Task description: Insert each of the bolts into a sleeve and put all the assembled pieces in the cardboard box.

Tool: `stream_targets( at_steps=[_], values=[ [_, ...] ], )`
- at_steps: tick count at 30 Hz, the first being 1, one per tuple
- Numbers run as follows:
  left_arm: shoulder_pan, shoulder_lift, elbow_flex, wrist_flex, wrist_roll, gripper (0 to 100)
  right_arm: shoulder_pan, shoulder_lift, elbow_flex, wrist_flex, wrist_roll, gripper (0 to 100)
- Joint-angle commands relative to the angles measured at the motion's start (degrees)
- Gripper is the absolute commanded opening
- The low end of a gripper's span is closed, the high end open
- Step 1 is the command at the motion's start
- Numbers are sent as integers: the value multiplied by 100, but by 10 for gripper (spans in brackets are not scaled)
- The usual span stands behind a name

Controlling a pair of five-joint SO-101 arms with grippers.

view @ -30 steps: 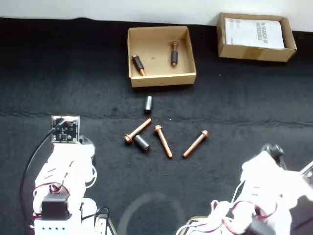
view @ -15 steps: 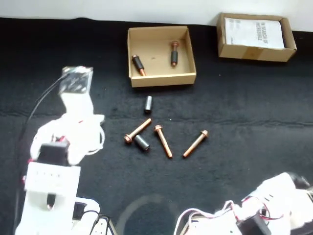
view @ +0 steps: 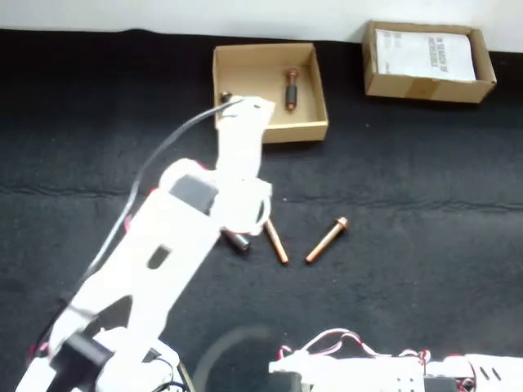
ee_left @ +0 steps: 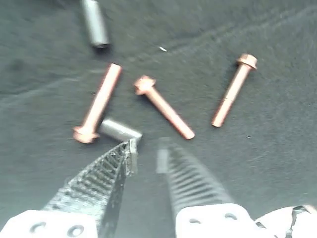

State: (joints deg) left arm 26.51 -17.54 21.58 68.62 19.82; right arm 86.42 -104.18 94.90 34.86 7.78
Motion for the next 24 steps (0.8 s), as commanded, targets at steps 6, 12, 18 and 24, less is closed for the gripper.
stream_targets(
  at_steps=[6,12,18,24],
  values=[
    [637,2000,-1727,290,264,250,637,-92,822,-637,79,6],
    [1024,3266,-2879,519,237,237,655,-92,822,-637,79,6],
    [1226,4286,-4013,835,229,237,655,-92,822,-637,70,6],
    [1218,5059,-5015,1204,35,238,664,-92,822,-637,70,6]
  ],
)
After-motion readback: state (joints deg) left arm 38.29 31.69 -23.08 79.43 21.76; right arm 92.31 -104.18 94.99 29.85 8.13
